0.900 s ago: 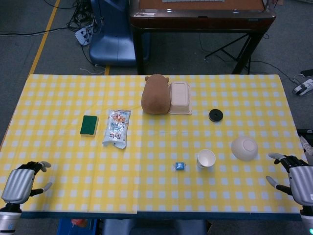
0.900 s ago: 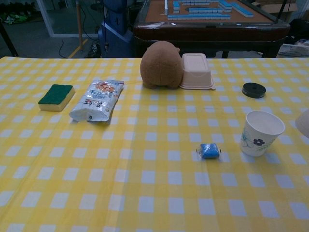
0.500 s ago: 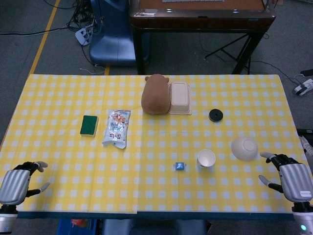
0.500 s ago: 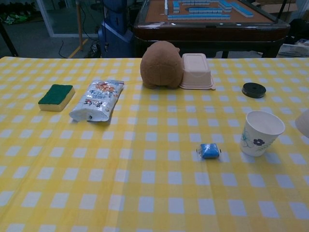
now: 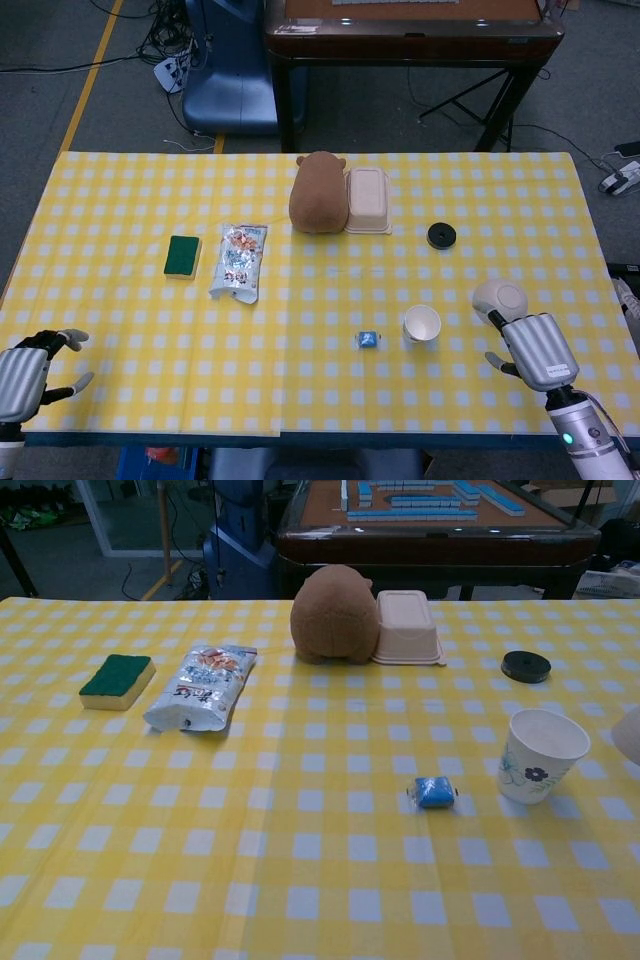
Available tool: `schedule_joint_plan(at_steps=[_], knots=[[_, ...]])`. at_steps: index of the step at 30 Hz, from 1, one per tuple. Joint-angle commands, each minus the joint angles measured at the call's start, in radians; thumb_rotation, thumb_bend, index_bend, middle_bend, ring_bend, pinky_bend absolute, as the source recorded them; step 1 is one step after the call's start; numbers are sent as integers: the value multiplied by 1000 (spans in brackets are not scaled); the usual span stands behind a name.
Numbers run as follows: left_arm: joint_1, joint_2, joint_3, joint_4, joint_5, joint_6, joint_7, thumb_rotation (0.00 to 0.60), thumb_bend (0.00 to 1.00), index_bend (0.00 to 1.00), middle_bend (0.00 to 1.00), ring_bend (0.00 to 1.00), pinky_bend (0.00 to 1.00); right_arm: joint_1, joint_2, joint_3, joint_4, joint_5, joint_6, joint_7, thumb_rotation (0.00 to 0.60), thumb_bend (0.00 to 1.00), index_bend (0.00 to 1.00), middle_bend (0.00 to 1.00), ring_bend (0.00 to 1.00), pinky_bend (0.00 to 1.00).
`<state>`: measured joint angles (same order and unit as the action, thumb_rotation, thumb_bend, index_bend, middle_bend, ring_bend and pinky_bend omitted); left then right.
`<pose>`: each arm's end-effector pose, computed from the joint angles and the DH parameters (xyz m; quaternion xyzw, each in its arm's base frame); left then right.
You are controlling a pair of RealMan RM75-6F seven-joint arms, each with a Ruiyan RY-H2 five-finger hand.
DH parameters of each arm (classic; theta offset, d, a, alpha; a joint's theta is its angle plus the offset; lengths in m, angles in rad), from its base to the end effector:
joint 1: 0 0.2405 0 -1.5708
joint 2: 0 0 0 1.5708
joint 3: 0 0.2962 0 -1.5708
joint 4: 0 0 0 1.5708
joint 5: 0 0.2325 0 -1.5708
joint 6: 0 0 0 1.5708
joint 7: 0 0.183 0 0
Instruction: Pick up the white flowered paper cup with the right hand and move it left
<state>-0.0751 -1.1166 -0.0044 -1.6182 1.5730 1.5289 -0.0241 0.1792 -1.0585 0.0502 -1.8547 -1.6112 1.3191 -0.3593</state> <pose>-0.3457 0.2104 0.1505 -0.6086 -0.3838 -0.4064 0.5631 -0.2708 -0.2423 0.1213 0.7175 -0.2995 0.3449 0.5259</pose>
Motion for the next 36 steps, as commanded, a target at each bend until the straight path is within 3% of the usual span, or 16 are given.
schedule_joint_plan(at_steps=[1,7,16,36], knots=[[1,3,0,-1,1,2,-6,600,0,485,482,394,468,72,20,32,-88,87,-107,-127,600,0,251,1000,1000,1000],[5,12,-5,-2,-6,7,-21,600,0,486,482,394,468,154,-7,64,-145,244,-217,-300,600,0,251,1000,1000,1000],[9,19,-8,0,-11,10,-36,600,0,486,482,394,468,250,-67,65,-178,416,-276,-476,600,0,251,1000,1000,1000],[12,24,-13,2,-14,12,-51,600,0,491,482,394,468,380,-181,16,-153,614,-243,-648,600,0,251,1000,1000,1000]])
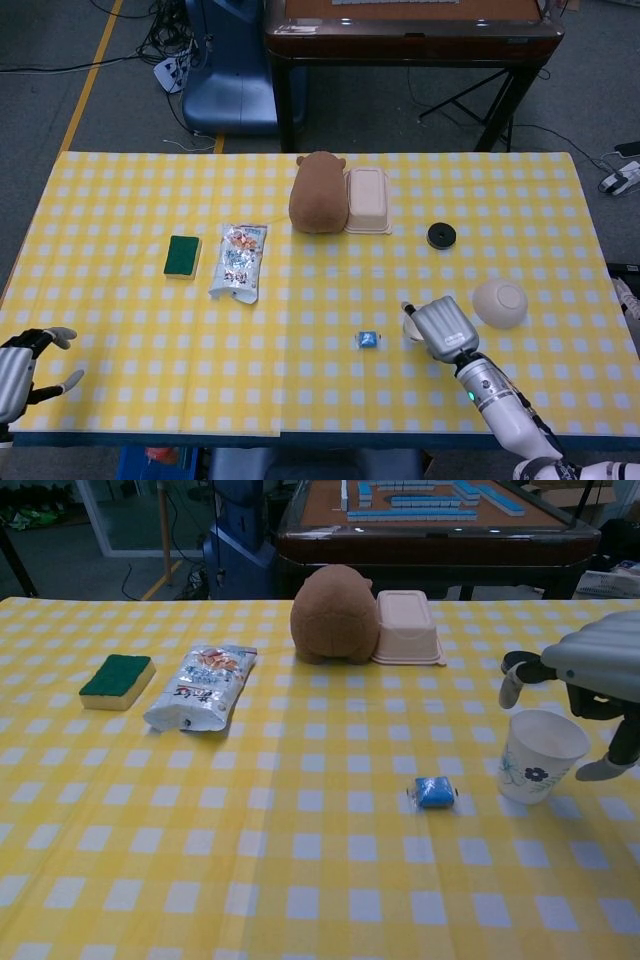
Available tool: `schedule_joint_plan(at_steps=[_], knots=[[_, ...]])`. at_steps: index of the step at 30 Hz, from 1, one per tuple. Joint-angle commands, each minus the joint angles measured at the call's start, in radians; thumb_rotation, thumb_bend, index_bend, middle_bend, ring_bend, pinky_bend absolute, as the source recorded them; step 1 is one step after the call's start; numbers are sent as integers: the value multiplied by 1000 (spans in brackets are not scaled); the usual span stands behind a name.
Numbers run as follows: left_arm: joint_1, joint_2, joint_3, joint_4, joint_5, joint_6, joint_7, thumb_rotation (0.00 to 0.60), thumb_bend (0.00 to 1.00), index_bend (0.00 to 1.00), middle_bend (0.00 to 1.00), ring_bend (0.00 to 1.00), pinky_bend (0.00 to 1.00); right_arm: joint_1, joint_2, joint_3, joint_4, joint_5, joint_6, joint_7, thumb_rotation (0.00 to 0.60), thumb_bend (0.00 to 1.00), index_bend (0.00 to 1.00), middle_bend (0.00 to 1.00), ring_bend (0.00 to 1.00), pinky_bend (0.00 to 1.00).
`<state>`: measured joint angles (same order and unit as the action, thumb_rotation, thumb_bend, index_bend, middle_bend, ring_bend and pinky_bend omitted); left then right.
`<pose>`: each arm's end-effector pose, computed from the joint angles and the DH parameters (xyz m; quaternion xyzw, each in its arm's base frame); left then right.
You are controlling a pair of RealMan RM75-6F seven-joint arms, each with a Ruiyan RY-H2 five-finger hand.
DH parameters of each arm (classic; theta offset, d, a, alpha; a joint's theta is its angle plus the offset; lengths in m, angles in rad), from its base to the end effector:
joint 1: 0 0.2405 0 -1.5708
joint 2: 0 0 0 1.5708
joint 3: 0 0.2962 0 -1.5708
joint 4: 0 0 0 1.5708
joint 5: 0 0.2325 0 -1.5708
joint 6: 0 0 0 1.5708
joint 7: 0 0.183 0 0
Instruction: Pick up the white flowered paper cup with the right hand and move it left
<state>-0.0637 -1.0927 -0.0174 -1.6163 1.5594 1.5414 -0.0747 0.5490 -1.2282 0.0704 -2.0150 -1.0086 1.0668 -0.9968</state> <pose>-0.3505 0.2098 0.1645 -0.5926 -0.3900 -0.4158 0.5691 -0.1972 -0.3061 0.0219 0.8169 -0.2669 0.1970 0.4718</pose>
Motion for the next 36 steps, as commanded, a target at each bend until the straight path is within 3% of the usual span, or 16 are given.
schedule_joint_plan(at_steps=[1,13,22,29,36], knots=[[0,1,0,0,0,0,-1,600,0,491,482,394,468,17,-18,-7,10,19,14,-16,600,0,251,1000,1000,1000],[1,3,-1,0,-2,-2,-5,600,0,492,482,394,468,78,-70,-17,46,104,43,-45,600,0,267,1000,1000,1000],[2,5,-4,2,-5,-1,-13,600,0,492,482,394,468,101,-91,-25,81,104,58,-4,600,13,499,1000,1000,1000],[3,6,-2,3,-2,-1,-14,600,0,492,482,394,468,50,-46,-21,104,-29,64,244,600,17,516,1000,1000,1000],[3,6,-4,-1,-3,-1,-12,600,0,492,482,394,468,-25,-8,-18,208,-201,44,674,600,17,516,1000,1000,1000]])
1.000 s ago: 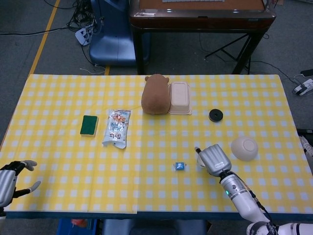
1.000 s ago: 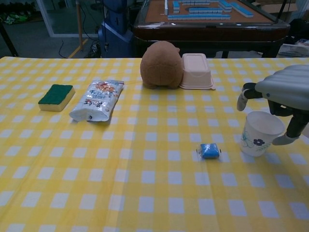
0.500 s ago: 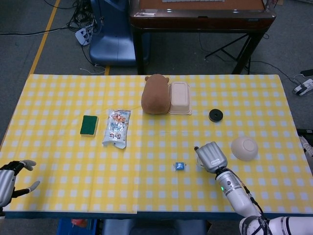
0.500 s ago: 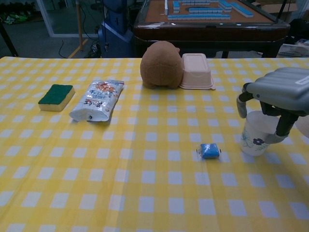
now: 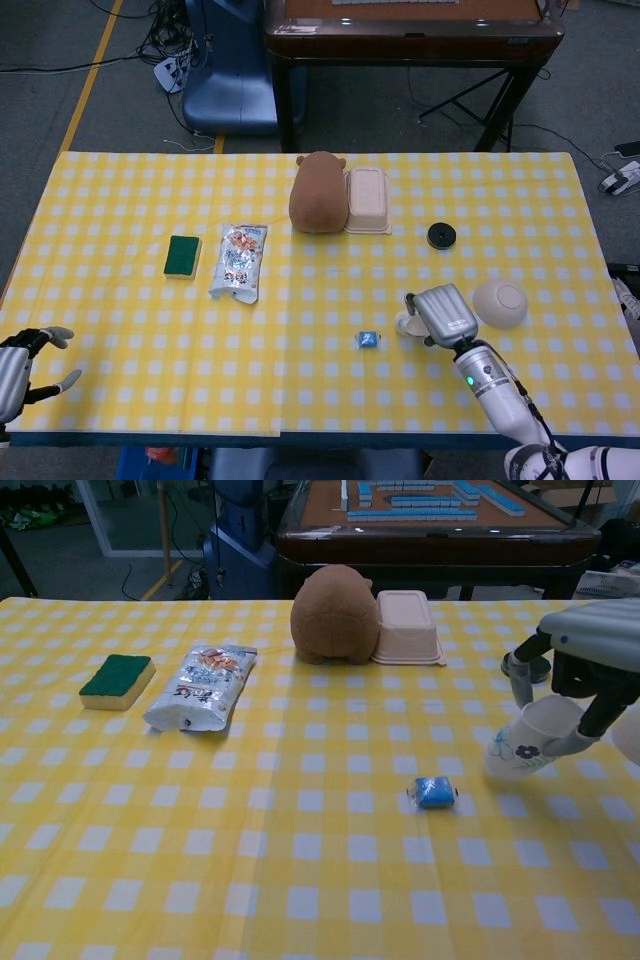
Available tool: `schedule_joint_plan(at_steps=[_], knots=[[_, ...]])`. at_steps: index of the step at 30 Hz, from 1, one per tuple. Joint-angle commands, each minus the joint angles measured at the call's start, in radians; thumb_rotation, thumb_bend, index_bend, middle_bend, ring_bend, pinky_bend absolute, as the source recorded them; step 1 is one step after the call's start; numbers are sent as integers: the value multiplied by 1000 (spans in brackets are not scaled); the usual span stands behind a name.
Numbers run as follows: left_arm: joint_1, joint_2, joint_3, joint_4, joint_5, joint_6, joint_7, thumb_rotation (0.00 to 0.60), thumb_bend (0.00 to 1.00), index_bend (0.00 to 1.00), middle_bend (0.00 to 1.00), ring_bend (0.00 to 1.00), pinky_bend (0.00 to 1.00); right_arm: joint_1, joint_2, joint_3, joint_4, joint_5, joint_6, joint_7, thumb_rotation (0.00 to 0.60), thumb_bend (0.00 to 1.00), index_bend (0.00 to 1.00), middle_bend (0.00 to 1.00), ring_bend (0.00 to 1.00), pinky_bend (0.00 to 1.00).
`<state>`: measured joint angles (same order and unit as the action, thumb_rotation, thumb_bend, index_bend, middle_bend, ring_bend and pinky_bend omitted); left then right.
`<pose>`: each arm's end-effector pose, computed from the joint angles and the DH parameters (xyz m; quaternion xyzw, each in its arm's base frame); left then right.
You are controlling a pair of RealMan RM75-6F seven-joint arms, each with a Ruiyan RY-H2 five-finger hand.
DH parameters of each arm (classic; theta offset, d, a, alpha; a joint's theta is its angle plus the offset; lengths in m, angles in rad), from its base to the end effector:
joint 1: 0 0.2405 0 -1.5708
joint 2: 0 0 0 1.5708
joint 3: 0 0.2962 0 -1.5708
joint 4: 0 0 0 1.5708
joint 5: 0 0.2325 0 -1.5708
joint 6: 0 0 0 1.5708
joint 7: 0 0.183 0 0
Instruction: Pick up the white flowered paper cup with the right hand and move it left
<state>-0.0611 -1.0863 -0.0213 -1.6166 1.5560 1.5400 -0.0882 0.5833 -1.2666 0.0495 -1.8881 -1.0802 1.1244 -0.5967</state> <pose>-0.3517 0.2098 0.1675 -0.5891 -0.3928 -0.4175 0.5695 -0.2066 -0.3296 0.0240 0.7554 -0.3591 0.2943 0.4624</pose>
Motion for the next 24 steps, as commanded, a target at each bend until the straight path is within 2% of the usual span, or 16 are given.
schedule_joint_plan(at_steps=[1,9,16,18,22,24], knots=[[0,0,1,-1,2,1,3,600,0,493,482,394,468,-67,30,3,100,-149,-18,334,600,17,515,1000,1000,1000],[2,0,0,-6,0,1,9,600,0,493,482,394,468,-113,-2,-11,293,-325,-46,900,600,17,516,1000,1000,1000],[1,0,1,-6,2,0,12,600,0,493,482,394,468,-115,-44,-27,436,-424,-50,1285,600,16,510,1000,1000,1000],[1,0,1,-6,2,0,11,600,0,493,482,394,468,-109,-50,-37,471,-444,-62,1364,600,9,468,1000,1000,1000],[2,1,0,-6,0,0,9,600,0,493,482,394,468,-93,-51,-58,518,-472,-93,1460,600,0,231,1000,1000,1000],[1,0,0,-6,0,-1,9,600,0,493,482,394,468,-89,-52,-60,530,-477,-97,1484,600,0,152,1000,1000,1000]])
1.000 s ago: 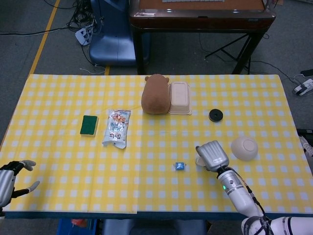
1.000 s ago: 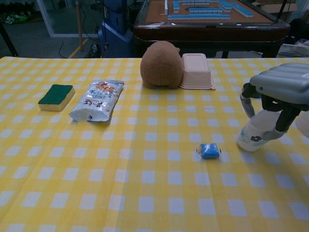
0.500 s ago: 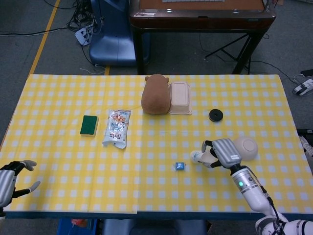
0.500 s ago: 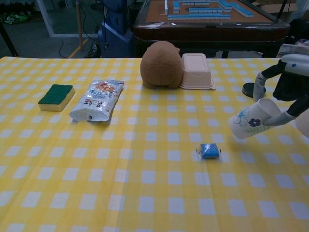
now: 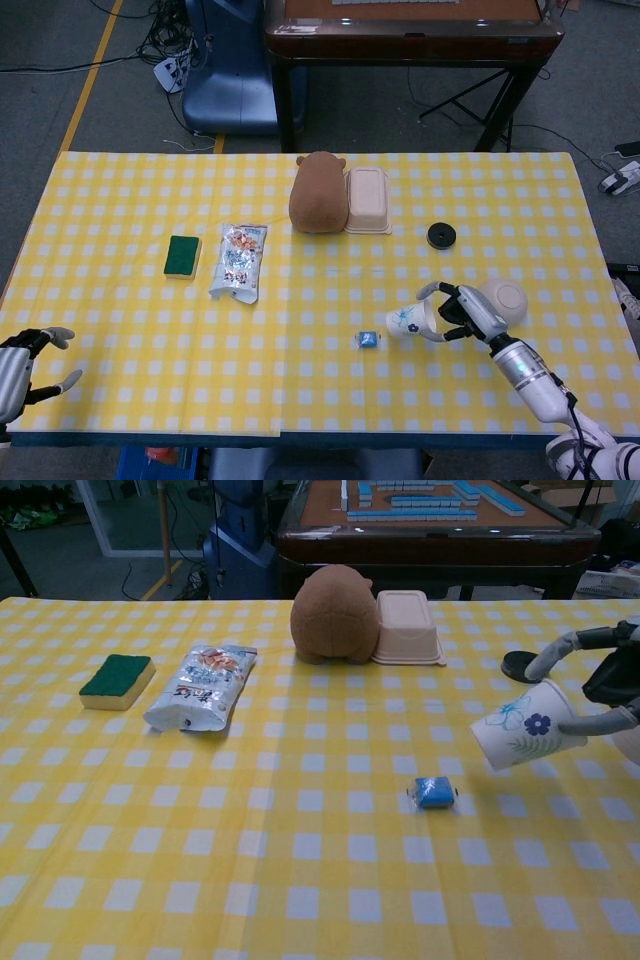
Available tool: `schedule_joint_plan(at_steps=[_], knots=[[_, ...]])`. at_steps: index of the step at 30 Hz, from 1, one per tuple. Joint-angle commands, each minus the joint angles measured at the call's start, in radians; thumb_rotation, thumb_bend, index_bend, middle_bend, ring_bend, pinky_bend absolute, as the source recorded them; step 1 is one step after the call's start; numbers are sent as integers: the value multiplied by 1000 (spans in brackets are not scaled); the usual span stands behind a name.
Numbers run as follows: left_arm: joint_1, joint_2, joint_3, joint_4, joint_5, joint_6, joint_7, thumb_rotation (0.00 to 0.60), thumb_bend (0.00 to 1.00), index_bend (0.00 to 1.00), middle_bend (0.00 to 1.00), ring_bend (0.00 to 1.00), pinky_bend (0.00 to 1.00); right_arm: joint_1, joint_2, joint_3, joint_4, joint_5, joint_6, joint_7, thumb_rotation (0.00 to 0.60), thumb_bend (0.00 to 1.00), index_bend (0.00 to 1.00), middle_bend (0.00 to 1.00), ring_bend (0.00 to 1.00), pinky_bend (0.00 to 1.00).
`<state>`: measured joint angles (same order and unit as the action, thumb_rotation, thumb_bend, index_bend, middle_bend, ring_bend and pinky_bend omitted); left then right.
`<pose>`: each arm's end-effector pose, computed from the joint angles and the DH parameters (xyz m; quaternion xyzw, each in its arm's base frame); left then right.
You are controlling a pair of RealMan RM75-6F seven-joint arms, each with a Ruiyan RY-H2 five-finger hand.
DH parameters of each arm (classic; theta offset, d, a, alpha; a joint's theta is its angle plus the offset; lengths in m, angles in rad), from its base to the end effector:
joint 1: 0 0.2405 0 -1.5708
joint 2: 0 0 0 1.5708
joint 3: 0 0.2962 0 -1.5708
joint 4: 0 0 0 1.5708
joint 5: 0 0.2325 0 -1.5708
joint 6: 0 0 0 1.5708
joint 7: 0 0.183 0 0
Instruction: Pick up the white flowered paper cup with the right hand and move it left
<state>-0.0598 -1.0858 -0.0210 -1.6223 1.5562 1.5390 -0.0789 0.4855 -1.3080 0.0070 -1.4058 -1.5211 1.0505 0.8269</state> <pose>-0.3509 0.2092 0.1669 -0.5901 -0.3923 -0.4156 0.5703 -0.3027 -0.3415 0.0275 0.5548 -0.6376 0.4681 0.2581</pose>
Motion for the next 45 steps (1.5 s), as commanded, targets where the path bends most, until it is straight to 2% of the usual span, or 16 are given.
schedule_joint_plan(at_steps=[1,8,11,15,18,23,29,38,45], knots=[[0,0,0,0,0,-1,0,600,0,493,482,394,468,9,-12,-19,54,-38,-22,66,600,0,131,1000,1000,1000],[-1,0,-1,0,-2,-2,1,600,0,493,482,394,468,4,4,-20,43,-45,1,31,600,0,118,1000,1000,1000],[-1,0,-1,-1,-1,-3,1,600,0,493,482,394,468,0,25,-17,14,-47,18,-65,600,0,122,1000,1000,1000],[-1,0,-1,-1,-1,-2,0,600,0,493,482,394,468,-4,64,-3,-67,-20,23,-338,600,0,189,1000,1000,1000],[-1,0,-1,-2,0,-1,1,600,0,493,482,394,468,-2,105,17,-176,48,9,-674,600,0,215,1000,1000,1000],[0,1,0,-3,2,1,1,600,0,500,482,394,468,17,127,55,-347,218,3,-1131,600,0,215,1000,1000,1000],[0,1,0,-2,2,0,-2,600,0,500,482,394,468,79,74,97,-411,403,16,-1474,600,0,216,1000,1000,1000],[0,5,-4,2,-8,-2,-18,600,0,499,482,394,468,191,-17,133,-401,616,-3,-1680,600,15,216,1000,1000,1000],[1,9,-7,3,-10,1,-28,600,0,499,482,394,468,253,-56,129,-385,710,-9,-1748,600,16,242,1000,1000,1000]])
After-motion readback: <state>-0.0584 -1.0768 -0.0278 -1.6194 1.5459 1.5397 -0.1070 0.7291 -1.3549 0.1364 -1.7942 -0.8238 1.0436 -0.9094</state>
